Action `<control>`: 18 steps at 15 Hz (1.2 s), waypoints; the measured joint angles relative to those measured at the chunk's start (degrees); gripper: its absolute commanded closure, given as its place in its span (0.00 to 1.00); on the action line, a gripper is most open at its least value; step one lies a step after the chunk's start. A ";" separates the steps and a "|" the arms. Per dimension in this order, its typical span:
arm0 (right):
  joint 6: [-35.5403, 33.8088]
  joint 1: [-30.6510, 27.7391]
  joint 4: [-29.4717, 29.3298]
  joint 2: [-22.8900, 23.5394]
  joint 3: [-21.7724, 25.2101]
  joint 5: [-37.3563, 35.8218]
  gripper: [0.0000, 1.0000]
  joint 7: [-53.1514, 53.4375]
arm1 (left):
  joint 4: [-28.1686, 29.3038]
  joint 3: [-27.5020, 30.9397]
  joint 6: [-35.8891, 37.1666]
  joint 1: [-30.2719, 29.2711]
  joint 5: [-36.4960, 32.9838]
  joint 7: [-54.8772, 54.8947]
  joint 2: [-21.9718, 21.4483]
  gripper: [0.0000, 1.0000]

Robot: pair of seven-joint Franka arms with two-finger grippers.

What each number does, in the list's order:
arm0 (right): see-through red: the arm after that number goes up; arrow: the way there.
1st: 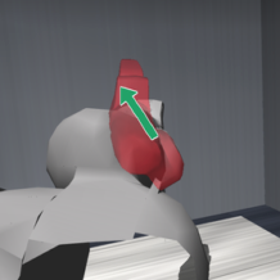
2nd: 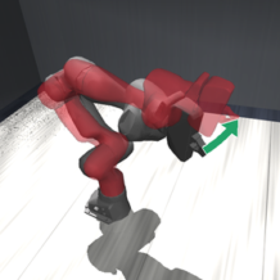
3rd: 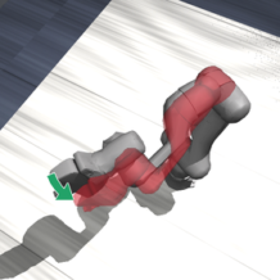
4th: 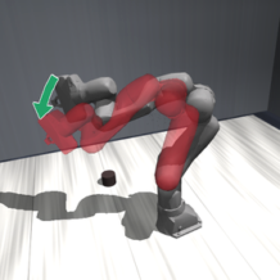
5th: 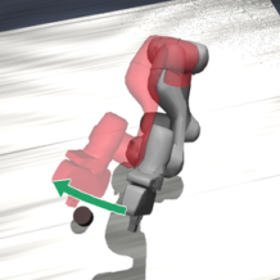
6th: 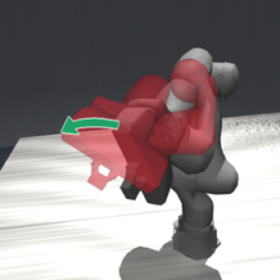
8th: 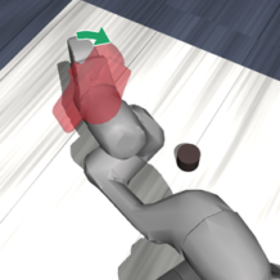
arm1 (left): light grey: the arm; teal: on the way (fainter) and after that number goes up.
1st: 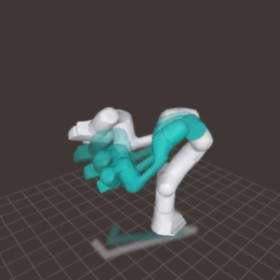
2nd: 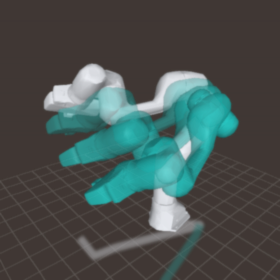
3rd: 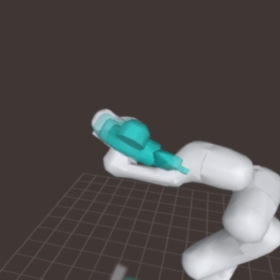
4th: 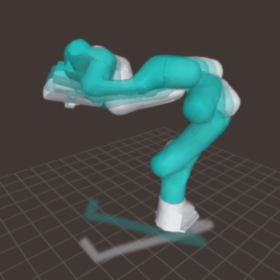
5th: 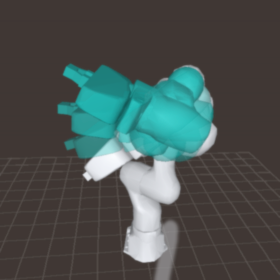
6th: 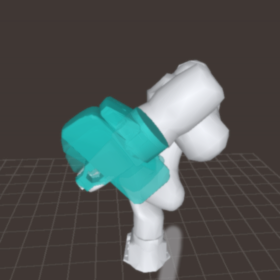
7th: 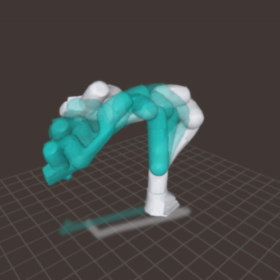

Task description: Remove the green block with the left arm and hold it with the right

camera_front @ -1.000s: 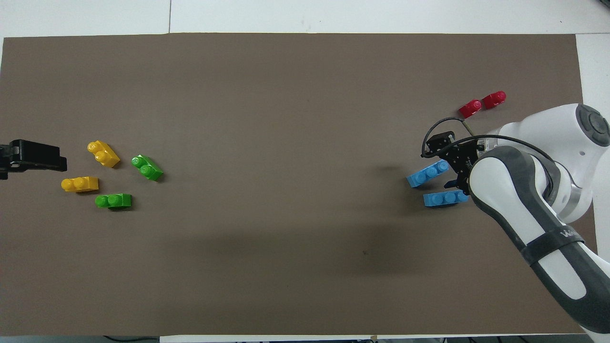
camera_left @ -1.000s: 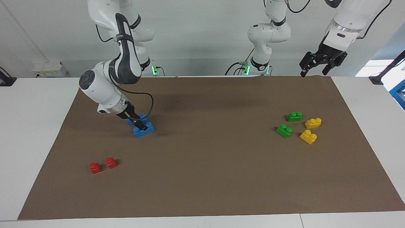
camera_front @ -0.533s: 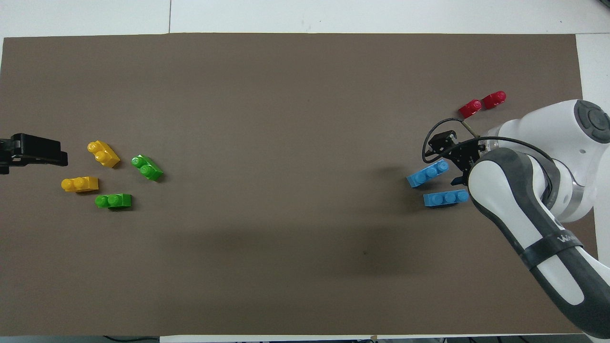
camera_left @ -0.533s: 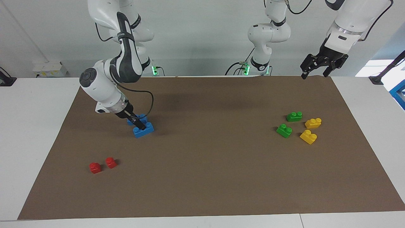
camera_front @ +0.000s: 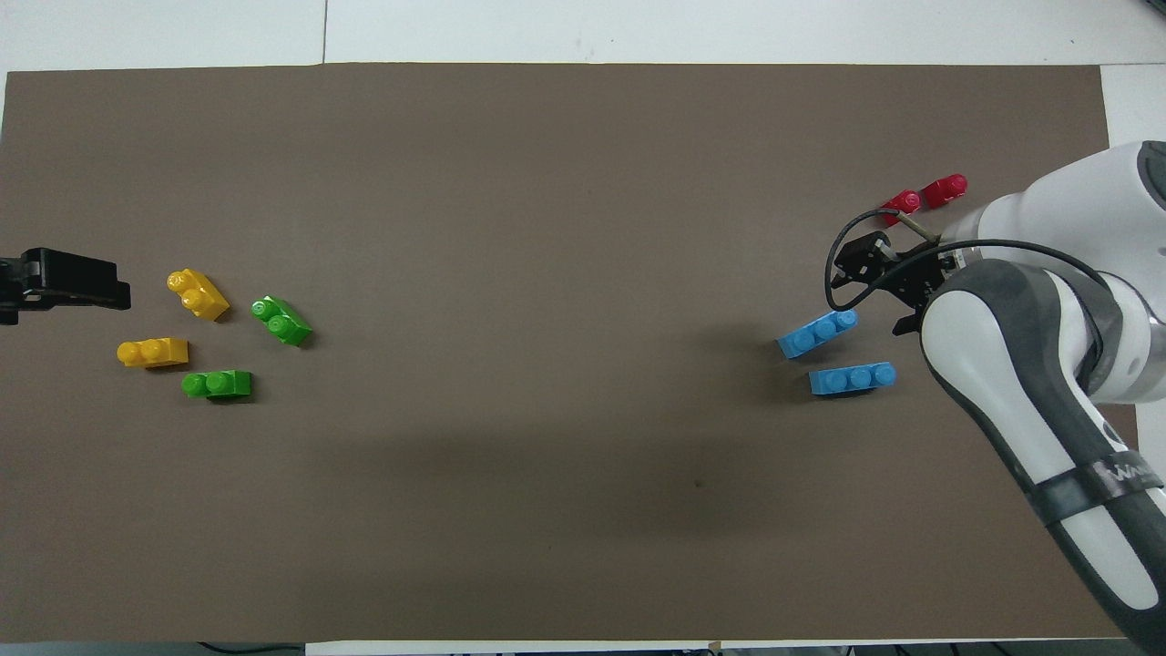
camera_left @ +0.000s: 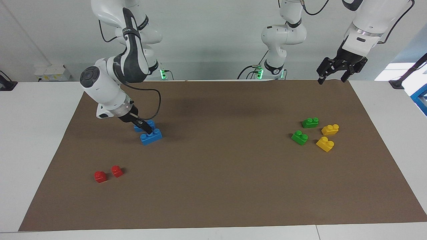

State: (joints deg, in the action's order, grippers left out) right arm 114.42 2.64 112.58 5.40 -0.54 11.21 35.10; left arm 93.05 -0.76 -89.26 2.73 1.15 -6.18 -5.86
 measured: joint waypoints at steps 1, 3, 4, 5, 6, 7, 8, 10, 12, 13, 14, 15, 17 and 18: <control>-0.82 0.00 -0.80 -0.36 0.00 -0.51 0.04 -0.43 | -0.08 0.00 0.00 0.00 0.00 0.01 0.00 0.00; -1.76 0.00 -1.95 -1.39 0.00 -1.62 0.04 -2.62 | -0.17 0.00 0.00 0.00 0.00 0.02 0.00 0.00; -1.98 0.00 -2.23 -2.10 0.00 -2.40 0.04 -4.13 | -0.17 0.00 0.00 0.00 0.00 0.04 0.00 0.00; -2.32 0.00 -2.40 -2.91 0.00 -3.36 0.04 -5.61 | -0.17 0.00 0.00 0.00 0.00 0.05 0.00 0.00; -3.01 0.00 -2.58 -3.87 0.00 -4.12 0.03 -7.10 | -0.17 0.00 0.00 0.00 0.00 0.05 0.00 0.00; -3.89 0.00 -2.81 -5.03 0.00 -4.68 0.03 -8.79 | -0.17 0.00 0.03 0.00 0.00 0.05 0.00 0.00; -4.93 0.00 -3.08 -6.42 -0.01 -5.12 0.03 -10.58 | -0.17 0.00 0.12 0.00 0.00 0.06 0.00 0.00; -7.43 0.00 -3.50 -9.70 -0.05 -5.57 0.00 -13.71 | -0.17 0.01 0.38 0.00 0.00 0.06 0.00 0.00; -10.38 0.00 -3.99 -13.10 -0.15 -5.64 0.00 -15.19 | -0.17 0.00 0.47 0.00 0.00 0.06 0.00 0.00; -11.94 0.00 -4.42 -14.59 -0.26 -5.77 0.00 -15.46 | -0.17 0.00 0.48 0.00 0.00 0.06 0.00 0.00; -13.96 0.00 -5.33 -15.77 -0.41 -6.08 0.00 -15.60 | -0.17 0.00 0.48 0.00 0.00 0.06 0.00 0.00; -16.92 0.00 -7.19 -16.33 -0.57 -6.45 0.00 -15.77 | -0.18 0.00 0.48 0.00 0.00 0.06 0.00 0.00; -23.44 -0.05 -13.00 -15.55 -0.66 -7.20 0.00 -17.75 | -0.18 0.00 0.48 0.00 0.01 0.06 0.00 0.00; -25.70 -0.15 -15.68 -14.65 -0.63 -7.89 0.00 -19.09 | -0.18 0.00 0.48 0.00 0.01 0.06 0.00 0.00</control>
State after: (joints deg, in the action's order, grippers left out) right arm 88.72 2.50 96.90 -9.25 -1.17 3.32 16.02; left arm 92.87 -0.75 -88.78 2.73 1.16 -6.12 -5.86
